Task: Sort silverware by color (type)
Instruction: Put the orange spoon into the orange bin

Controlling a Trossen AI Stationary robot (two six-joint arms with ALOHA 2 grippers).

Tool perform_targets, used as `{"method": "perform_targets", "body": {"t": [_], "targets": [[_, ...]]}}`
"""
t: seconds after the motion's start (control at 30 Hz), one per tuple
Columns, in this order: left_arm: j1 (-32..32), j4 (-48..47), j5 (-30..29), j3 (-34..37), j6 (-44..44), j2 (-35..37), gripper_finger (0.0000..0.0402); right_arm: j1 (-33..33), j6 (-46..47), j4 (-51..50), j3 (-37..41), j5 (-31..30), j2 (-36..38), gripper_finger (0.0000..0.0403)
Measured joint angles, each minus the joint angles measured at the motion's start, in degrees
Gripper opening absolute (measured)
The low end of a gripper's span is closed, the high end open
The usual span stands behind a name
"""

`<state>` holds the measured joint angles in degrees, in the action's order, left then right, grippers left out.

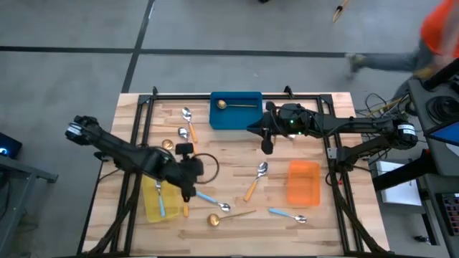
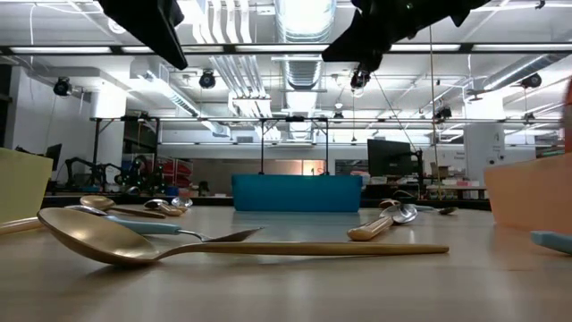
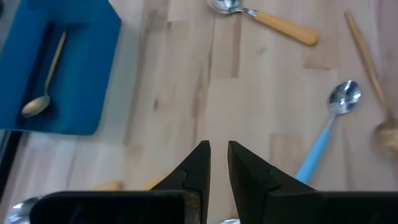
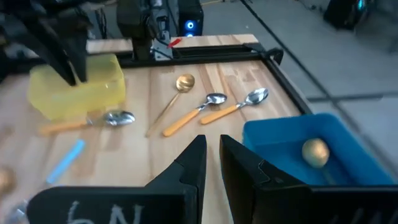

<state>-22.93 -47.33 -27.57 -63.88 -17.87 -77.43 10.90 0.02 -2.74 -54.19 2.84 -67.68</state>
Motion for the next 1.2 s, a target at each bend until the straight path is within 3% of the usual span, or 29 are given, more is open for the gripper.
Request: {"method": "perform_targets", "body": {"t": [0.23, 0.4, 0.57, 0.8, 1.2], "targets": [[3.4, 6.3, -0.5, 8.5, 6.4, 11.9, 0.0038, 0.0, 15.5, -1.9, 0.0, -0.3, 0.0, 0.0038], [5.7, 10.7, -0.9, 10.9, 13.8, 19.3, 0.0038, 0.0, 24.8, -4.8, -0.9, -6.2, 0.0, 0.0038], [7.2, 14.3, -7.6, 11.6, 21.1, 24.0, 0.0038, 0.0, 31.8, -11.5, -2.2, -7.8, 0.0, 0.0038], [7.9, 16.6, -18.1, 11.6, 31.5, 26.6, 0.0038, 0.0, 41.3, -16.3, -2.4, -9.0, -0.1, 0.0038], [9.4, 17.8, -18.9, 11.6, 43.4, 26.0, 0.0038, -3.7, 53.4, -18.4, -6.1, -6.9, -10.6, 0.0038]]}}
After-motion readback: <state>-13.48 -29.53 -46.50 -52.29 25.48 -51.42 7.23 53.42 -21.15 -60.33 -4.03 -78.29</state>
